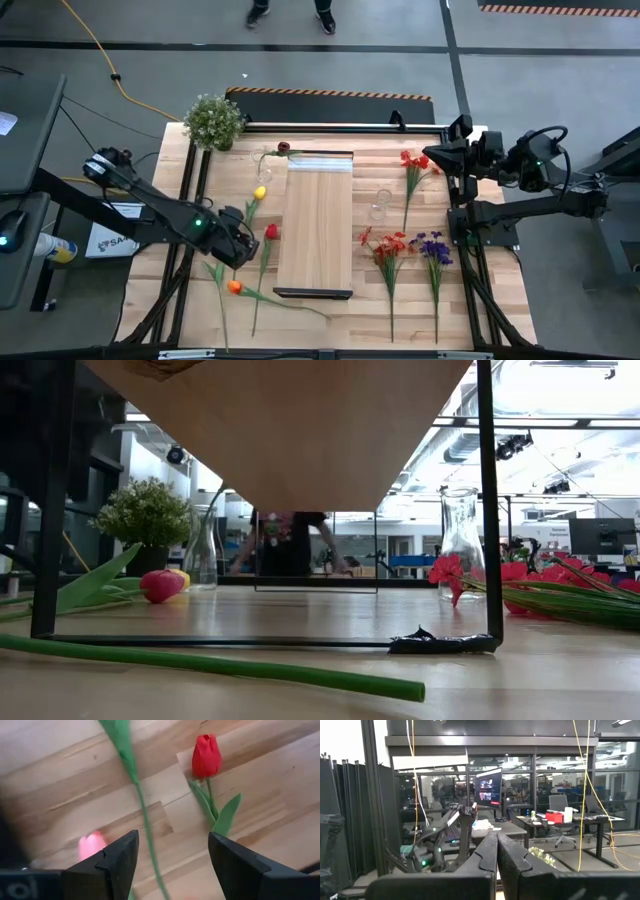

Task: Pick and place flowers into a vace then onto a shelf
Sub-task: Put the yellow flower into the left vase

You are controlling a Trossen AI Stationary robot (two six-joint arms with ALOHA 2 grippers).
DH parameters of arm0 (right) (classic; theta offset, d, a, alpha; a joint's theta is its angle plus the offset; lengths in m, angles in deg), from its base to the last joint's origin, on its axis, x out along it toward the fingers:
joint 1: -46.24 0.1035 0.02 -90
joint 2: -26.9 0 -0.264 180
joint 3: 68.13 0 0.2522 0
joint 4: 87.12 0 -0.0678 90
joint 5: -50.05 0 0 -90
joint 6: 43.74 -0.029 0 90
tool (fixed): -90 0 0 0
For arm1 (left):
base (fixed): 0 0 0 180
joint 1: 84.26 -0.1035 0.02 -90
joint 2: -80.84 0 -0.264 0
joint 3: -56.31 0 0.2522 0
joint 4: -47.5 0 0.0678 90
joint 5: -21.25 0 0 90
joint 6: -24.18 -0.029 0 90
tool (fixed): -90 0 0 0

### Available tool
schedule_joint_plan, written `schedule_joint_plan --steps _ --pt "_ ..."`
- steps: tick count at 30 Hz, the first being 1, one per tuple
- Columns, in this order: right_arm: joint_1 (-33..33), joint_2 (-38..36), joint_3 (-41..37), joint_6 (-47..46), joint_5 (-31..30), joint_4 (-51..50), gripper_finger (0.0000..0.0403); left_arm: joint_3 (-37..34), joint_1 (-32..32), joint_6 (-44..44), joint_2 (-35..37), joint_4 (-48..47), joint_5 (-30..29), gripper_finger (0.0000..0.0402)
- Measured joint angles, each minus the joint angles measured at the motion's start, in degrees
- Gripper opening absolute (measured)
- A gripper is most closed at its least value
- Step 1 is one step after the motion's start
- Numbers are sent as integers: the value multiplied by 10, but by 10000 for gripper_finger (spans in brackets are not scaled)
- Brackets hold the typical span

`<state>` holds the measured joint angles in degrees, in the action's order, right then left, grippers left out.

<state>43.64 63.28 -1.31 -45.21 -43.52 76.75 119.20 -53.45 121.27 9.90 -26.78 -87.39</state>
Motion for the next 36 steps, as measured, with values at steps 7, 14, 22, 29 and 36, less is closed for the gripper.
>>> schedule_joint_plan --steps 7,14,22,29,36 --pt "0 0 0 0 0 0 0 -70 -1 63 0 25 -15 271" --pt "0 0 0 0 0 0 0 -90 -1 75 0 61 -42 271" --pt "0 0 0 0 0 1 0 -115 -19 98 -1 84 -87 271" --pt "0 0 0 -26 0 1 0 -143 -89 25 -2 140 -89 271" --pt "0 0 0 -26 2 1 0 -173 -160 -64 -2 204 -56 271"
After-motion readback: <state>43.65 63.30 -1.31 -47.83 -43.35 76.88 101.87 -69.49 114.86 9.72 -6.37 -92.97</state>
